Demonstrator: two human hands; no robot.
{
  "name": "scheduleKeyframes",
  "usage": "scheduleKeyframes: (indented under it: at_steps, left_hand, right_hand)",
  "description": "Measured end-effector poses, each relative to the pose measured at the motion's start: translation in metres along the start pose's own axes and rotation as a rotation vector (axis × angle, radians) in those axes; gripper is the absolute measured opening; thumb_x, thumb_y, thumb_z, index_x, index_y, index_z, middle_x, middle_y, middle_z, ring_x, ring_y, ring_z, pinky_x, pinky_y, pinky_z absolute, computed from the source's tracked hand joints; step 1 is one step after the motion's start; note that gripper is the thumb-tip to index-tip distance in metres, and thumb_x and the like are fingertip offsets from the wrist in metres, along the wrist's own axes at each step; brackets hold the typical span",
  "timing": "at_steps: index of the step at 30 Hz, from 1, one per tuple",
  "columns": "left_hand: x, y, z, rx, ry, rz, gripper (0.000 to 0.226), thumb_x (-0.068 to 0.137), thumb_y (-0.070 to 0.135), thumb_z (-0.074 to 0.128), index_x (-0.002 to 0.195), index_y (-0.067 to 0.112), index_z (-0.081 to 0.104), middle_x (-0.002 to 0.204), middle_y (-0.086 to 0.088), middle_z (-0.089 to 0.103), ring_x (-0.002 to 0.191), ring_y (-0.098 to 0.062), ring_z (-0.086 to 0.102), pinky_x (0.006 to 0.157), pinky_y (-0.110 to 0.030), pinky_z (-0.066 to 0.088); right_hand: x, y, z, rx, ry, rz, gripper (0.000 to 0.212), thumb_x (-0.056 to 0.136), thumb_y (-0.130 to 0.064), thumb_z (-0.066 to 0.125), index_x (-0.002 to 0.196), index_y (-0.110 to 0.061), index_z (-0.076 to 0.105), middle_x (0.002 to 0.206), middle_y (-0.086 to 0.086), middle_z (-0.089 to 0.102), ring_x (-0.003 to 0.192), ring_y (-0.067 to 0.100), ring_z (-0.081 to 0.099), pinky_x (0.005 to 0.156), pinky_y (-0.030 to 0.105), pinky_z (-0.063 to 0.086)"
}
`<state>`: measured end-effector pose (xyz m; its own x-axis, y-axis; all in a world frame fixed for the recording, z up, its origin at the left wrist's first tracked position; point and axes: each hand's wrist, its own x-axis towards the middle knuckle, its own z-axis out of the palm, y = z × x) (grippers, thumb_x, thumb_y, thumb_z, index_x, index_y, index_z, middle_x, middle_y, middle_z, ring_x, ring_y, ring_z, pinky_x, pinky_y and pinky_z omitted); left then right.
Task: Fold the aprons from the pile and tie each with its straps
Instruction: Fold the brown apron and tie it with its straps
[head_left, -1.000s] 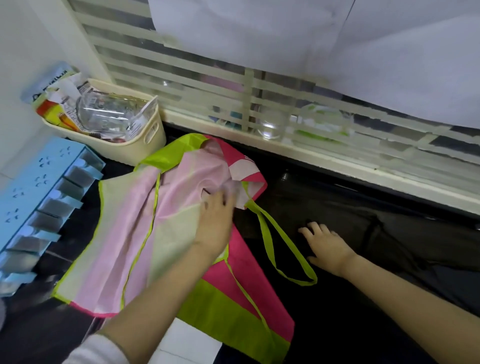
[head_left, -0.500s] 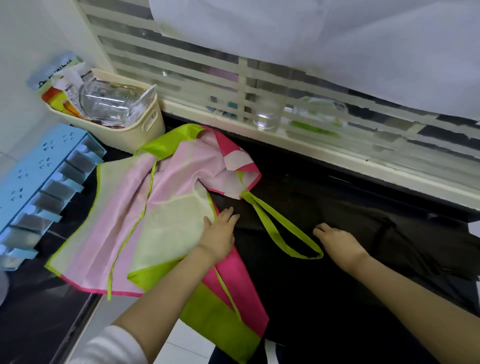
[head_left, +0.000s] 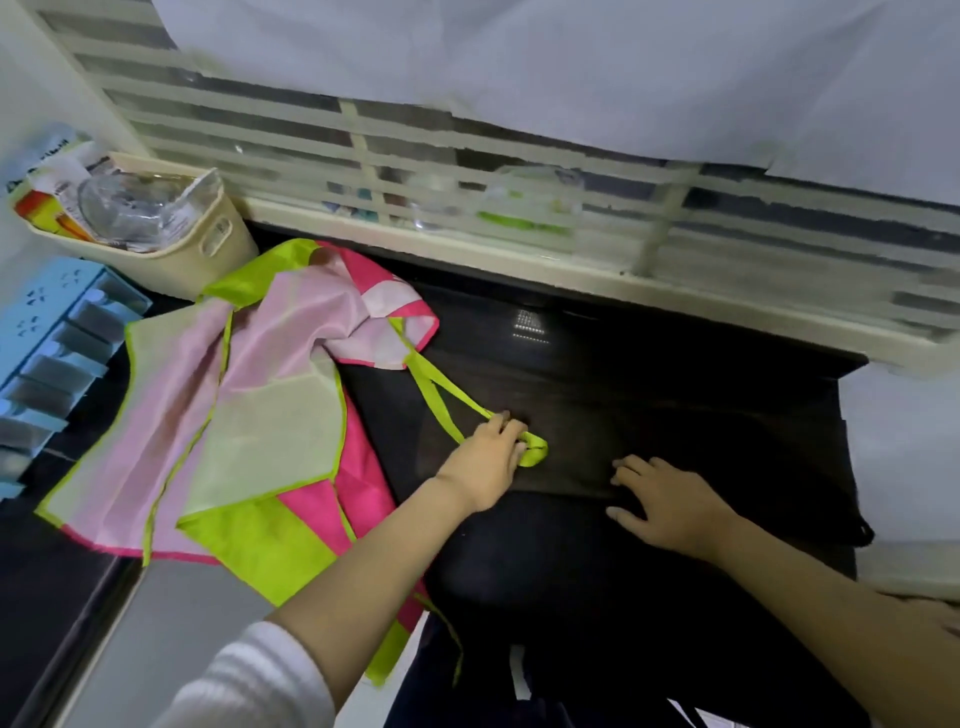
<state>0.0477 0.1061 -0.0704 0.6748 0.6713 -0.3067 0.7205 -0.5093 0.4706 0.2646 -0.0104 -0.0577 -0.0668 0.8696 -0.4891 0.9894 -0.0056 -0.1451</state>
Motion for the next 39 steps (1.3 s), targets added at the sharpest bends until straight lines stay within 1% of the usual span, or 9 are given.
scheduleKeyframes:
  at_steps: [6, 11, 14, 17, 20, 23, 32, 36, 39]
  left_hand:
    - [-0.013, 0.026, 0.014, 0.305, -0.099, -0.174, 0.033, 0.103, 0.029, 0.028, 0.119, 0.01, 0.049, 0.128, -0.011, 0.05, 0.119, -0.03, 0.05, 0.092, -0.038, 0.039]
    - [-0.037, 0.0, 0.008, 0.588, -0.115, -0.404, 0.029, 0.1, 0.026, 0.032, 0.12, 0.015, 0.05, 0.124, -0.005, 0.058, 0.116, -0.025, 0.053, 0.093, -0.034, 0.035]
    - [-0.049, 0.001, 0.005, 0.44, 0.003, -0.52, 0.034, 0.092, 0.011, 0.043, 0.125, 0.01, 0.04, 0.124, -0.01, 0.047, 0.115, -0.029, 0.05, 0.089, -0.039, 0.041]
    - [-0.048, 0.016, 0.014, 0.351, 0.158, -0.324, 0.039, 0.083, 0.0, 0.046, 0.121, 0.007, 0.044, 0.117, -0.013, 0.045, 0.106, -0.033, 0.049, 0.087, -0.041, 0.041]
    - [-0.038, 0.032, 0.03, 0.15, 0.066, -0.225, 0.044, 0.088, 0.004, 0.044, 0.132, 0.008, 0.042, 0.125, -0.014, 0.043, 0.113, -0.034, 0.045, 0.096, -0.043, 0.038]
    - [-0.034, 0.032, 0.042, 0.076, -0.04, -0.356, 0.046, 0.094, 0.008, 0.041, 0.14, 0.009, 0.034, 0.137, -0.014, 0.034, 0.123, -0.035, 0.038, 0.104, -0.045, 0.035]
    - [-0.043, 0.024, 0.034, -0.188, 0.129, -0.772, 0.065, 0.087, 0.026, 0.065, 0.131, -0.004, 0.027, 0.134, -0.023, 0.034, 0.123, -0.041, 0.042, 0.1, -0.043, 0.037]
    - [-0.04, 0.018, 0.03, -0.299, 0.077, -0.799, 0.052, 0.082, 0.027, 0.068, 0.12, 0.001, 0.045, 0.128, -0.018, 0.053, 0.12, -0.033, 0.05, 0.094, -0.036, 0.042]
    - [-0.04, 0.018, 0.021, -0.189, 0.155, -0.612, 0.037, 0.083, 0.028, 0.065, 0.112, 0.005, 0.057, 0.119, -0.017, 0.055, 0.116, -0.035, 0.049, 0.094, -0.034, 0.04]
  right_hand:
    - [-0.012, 0.02, 0.011, 0.037, 0.085, -0.021, 0.039, 0.095, -0.053, 0.038, 0.117, -0.023, 0.049, 0.119, -0.011, 0.045, 0.1, 0.012, 0.049, 0.066, 0.023, 0.04]
    - [-0.017, 0.033, 0.016, -0.014, 0.052, -0.054, 0.062, 0.092, -0.049, 0.046, 0.145, -0.026, 0.025, 0.134, -0.008, 0.037, 0.114, 0.016, 0.047, 0.074, 0.028, 0.046]
    - [-0.013, 0.035, 0.014, -0.032, 0.028, -0.099, 0.068, 0.091, -0.056, 0.044, 0.149, -0.029, 0.02, 0.136, -0.003, 0.032, 0.115, 0.018, 0.047, 0.074, 0.027, 0.044]
    - [-0.008, 0.033, 0.011, -0.02, 0.014, -0.106, 0.066, 0.092, -0.062, 0.037, 0.148, -0.03, 0.024, 0.136, 0.001, 0.033, 0.116, 0.02, 0.048, 0.081, 0.03, 0.046]
    - [-0.01, 0.03, 0.01, -0.003, 0.009, -0.109, 0.059, 0.093, -0.06, 0.033, 0.144, -0.03, 0.033, 0.134, 0.002, 0.036, 0.116, 0.022, 0.049, 0.087, 0.034, 0.046]
    - [-0.016, 0.028, 0.013, 0.028, 0.015, -0.122, 0.047, 0.098, -0.05, 0.033, 0.14, -0.029, 0.041, 0.13, 0.001, 0.039, 0.114, 0.02, 0.049, 0.085, 0.032, 0.047]
    - [-0.028, 0.011, 0.028, 0.04, 0.06, 0.003, 0.037, 0.093, -0.019, 0.05, 0.129, -0.027, 0.044, 0.128, 0.002, 0.036, 0.117, 0.024, 0.036, 0.095, 0.034, 0.039]
    - [-0.025, -0.002, 0.029, 0.061, 0.029, 0.105, 0.045, 0.087, -0.011, 0.054, 0.128, -0.025, 0.041, 0.131, 0.005, 0.032, 0.117, 0.027, 0.035, 0.089, 0.033, 0.044]
    - [-0.023, -0.011, 0.028, 0.05, 0.017, 0.171, 0.052, 0.086, -0.014, 0.056, 0.132, -0.024, 0.037, 0.134, 0.005, 0.03, 0.12, 0.028, 0.033, 0.088, 0.033, 0.048]
